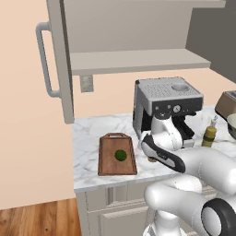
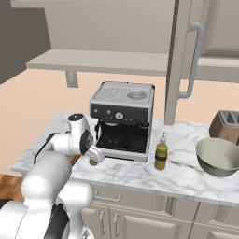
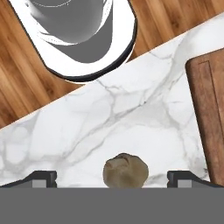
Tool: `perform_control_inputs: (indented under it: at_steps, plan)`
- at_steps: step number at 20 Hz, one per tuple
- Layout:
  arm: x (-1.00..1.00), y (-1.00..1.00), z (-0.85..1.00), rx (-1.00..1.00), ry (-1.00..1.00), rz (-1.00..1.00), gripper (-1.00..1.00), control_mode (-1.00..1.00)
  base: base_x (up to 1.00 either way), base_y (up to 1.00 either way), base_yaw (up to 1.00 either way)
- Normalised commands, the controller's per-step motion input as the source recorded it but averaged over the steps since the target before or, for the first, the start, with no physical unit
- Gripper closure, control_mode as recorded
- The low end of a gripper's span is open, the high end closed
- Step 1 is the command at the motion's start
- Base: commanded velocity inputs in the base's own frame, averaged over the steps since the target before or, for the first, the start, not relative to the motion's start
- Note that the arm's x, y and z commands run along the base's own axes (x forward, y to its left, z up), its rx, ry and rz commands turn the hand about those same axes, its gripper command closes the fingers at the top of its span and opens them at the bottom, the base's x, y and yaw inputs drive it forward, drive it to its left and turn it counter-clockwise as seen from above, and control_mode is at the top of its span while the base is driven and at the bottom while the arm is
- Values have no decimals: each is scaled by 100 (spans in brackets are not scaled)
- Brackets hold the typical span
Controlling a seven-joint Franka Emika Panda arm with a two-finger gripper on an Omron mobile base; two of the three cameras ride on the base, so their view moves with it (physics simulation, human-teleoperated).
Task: Open the cabinet. Place the bowl and condiment on the counter. Then place the lime and garlic on the cutting board.
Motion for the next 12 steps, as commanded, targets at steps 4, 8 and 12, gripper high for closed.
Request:
perform_control_inputs:
  at_steps: [4,8,12]
  plan:
    - [3,-4,-15,0,0,0,-100,-100,0,0,0]
    - [9,-4,-12,0,-3,0,-100,-100,0,0,0]
    - [9,-3,-10,0,-4,0,-100,-100,0,0,0]
